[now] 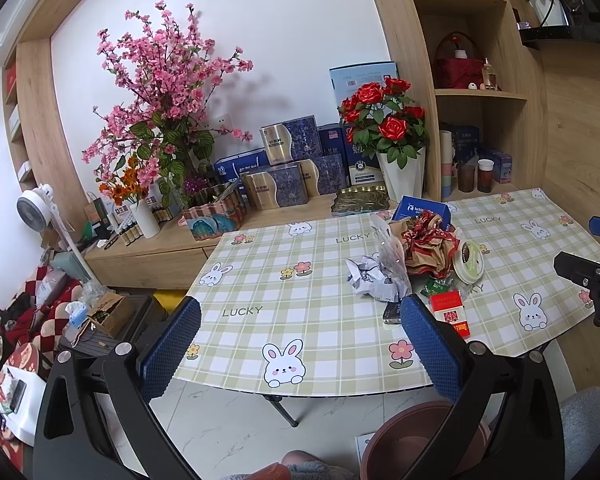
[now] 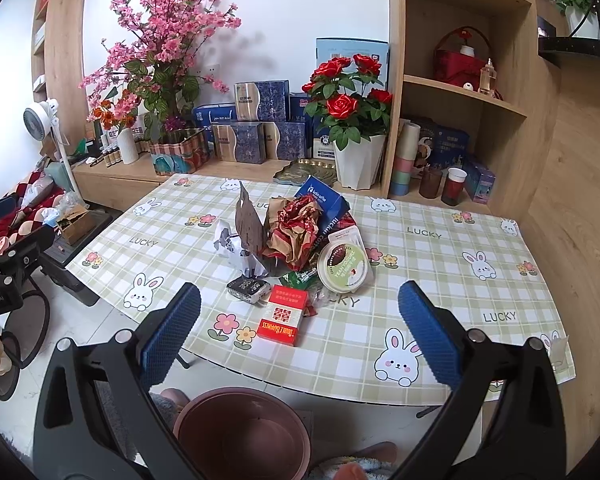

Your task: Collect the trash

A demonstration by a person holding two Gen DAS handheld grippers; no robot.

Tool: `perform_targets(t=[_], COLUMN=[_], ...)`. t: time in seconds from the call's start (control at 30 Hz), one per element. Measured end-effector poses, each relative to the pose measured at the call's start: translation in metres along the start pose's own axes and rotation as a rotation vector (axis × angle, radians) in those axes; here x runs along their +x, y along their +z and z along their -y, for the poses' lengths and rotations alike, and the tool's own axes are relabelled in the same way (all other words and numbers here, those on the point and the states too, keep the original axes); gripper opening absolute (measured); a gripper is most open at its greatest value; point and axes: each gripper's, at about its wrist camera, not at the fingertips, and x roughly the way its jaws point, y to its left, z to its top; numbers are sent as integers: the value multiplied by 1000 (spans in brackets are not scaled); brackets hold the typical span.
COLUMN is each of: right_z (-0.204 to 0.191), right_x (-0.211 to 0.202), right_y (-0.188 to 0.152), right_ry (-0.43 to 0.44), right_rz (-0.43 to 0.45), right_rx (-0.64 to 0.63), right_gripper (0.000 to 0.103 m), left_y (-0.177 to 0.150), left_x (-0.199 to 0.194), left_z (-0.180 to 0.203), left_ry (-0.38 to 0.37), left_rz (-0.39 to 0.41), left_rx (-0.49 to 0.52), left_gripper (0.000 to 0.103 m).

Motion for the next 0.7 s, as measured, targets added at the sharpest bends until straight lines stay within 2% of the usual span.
perform_targets(t=[0.7], right_z=[-1], right_x=[10], right_y=[-12], right_ry=[-7], right_rz=[-10], right_rx=[17], right_gripper=[97], left_y=[-7], left_x=[13], left_z=[8], left_ry=[2], left_rz=[-26], left_rx=[3], left_gripper=[98])
